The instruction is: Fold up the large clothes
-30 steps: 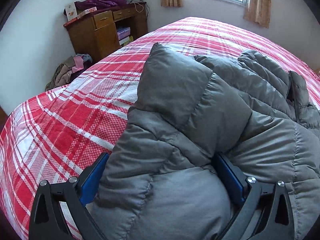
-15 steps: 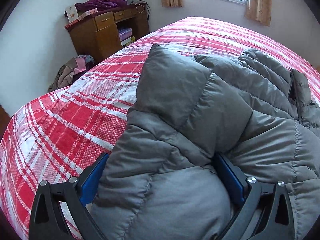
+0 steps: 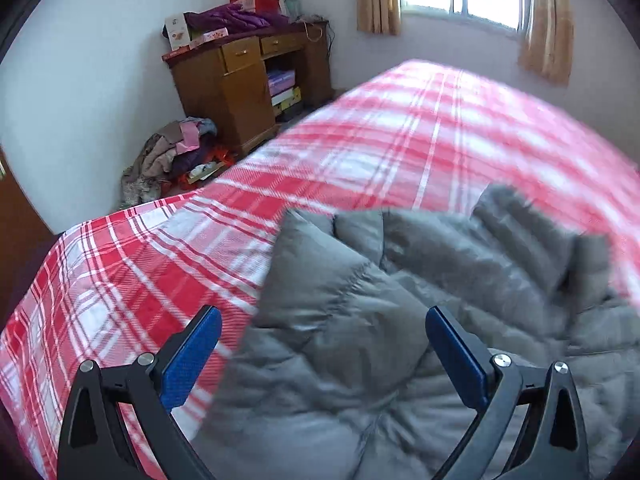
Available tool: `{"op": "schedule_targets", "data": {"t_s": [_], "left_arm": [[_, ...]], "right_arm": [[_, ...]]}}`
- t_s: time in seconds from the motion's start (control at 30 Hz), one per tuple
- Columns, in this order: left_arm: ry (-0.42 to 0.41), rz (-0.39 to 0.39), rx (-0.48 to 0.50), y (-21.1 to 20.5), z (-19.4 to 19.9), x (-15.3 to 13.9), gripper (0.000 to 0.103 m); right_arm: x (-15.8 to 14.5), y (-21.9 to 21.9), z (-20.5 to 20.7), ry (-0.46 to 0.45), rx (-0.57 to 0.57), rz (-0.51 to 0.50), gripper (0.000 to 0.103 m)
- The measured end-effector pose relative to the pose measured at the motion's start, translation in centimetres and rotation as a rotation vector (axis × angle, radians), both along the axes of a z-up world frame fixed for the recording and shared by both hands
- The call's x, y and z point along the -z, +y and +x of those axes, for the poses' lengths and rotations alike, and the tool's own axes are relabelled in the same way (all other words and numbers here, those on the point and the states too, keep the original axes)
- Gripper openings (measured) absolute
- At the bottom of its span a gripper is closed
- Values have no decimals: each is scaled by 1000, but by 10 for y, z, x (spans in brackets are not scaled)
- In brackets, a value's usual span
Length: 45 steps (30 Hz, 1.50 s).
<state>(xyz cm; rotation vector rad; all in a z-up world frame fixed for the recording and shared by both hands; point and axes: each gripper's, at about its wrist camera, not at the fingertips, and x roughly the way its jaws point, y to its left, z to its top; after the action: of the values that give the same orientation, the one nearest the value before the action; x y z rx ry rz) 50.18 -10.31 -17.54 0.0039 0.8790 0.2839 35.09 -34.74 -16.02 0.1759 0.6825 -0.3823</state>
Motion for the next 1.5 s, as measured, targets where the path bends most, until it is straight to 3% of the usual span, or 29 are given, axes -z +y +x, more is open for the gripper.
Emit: {"op": "schedule_targets", "data": {"t_s": [0.1, 0.2, 0.4, 0.8, 1.0, 1.1, 1.13, 1.2, 1.27, 1.37, 1.5], "left_arm": [[66, 74, 6, -10, 16, 34, 102], [42, 96, 6, -13, 15, 46, 102], [5, 174, -14, -26, 11, 52, 102], [6, 170, -12, -25, 13, 55, 102], [22, 119, 3, -18, 15, 54, 102], [93, 51, 69, -7, 15, 45, 102], [113, 31, 75, -1, 13, 34, 102], [71, -14, 107, 3, 8, 14, 102], [31, -36, 152, 2, 12, -7, 102], [50, -50, 192, -11, 41, -23, 102], [64, -88, 207, -31, 85, -32, 102]], "right_arm": [[32, -9, 17, 84, 48, -33, 77], [57, -17, 15, 117, 48, -8, 78], [61, -9, 21, 158, 49, -53, 81], [66, -10, 23, 162, 48, -26, 83], [67, -12, 23, 154, 43, -11, 84], [67, -13, 24, 156, 33, 2, 88], [66, -13, 24, 160, 21, 12, 89], [60, -15, 24, 189, -24, 25, 89], [42, -21, 22, 175, -68, 60, 89], [16, -32, 33, 149, -64, 96, 92], [-12, -36, 77, 151, -94, 155, 94]]}}
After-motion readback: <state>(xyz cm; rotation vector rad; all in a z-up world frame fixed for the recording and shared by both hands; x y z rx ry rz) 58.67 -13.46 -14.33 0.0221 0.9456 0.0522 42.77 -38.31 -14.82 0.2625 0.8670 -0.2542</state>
